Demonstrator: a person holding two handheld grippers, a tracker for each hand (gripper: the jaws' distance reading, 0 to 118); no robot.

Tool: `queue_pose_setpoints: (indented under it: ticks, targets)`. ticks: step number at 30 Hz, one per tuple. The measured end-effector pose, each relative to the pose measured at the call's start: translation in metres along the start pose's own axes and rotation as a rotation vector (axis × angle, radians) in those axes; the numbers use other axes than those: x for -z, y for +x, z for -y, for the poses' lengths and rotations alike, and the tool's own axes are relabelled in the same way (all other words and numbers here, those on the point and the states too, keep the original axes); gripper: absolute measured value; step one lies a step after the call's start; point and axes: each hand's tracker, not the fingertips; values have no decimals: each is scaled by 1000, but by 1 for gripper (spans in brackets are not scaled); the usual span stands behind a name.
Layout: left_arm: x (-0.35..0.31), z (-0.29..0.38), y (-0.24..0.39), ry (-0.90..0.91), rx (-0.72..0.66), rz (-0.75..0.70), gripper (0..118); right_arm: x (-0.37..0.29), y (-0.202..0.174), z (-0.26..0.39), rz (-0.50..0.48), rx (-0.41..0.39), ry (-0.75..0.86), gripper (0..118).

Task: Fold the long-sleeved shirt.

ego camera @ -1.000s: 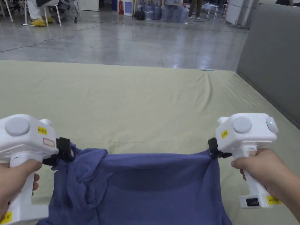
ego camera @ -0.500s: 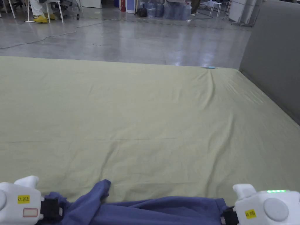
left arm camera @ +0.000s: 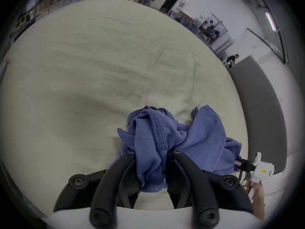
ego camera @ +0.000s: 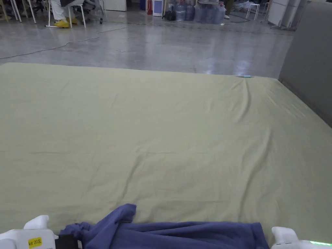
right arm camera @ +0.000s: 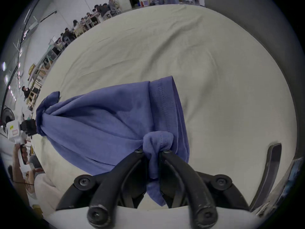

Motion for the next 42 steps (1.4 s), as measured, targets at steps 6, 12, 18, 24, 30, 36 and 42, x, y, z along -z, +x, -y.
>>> queue_pose_setpoints:
  ticks: [6, 12, 18, 24, 30, 36, 42]
  targets:
    - [-48, -1, 23, 37, 44, 12, 104, -49, 7, -9, -43, 56, 17, 90]
    - [-87, 29, 23, 47, 117, -22, 117, -115, -4, 11, -147, 93, 154, 98]
    - [-75, 63, -9, -36, -6, -50, 0, -106, -22, 51, -294, 108, 156, 0]
    - [-98, 58, -27, 9, -104, 193, 47, -101, -38, 58, -498, 31, 127, 0]
    - [-73, 1, -42, 53, -131, 387, 116, -88, -53, 58, -629, -95, 84, 0]
    - [7, -20, -32, -187, -170, 424, 117, -76, -58, 57, -683, -122, 23, 0]
    - [29, -33, -34, -162, -274, 563, 116, -61, -35, 54, -739, 31, 0, 0]
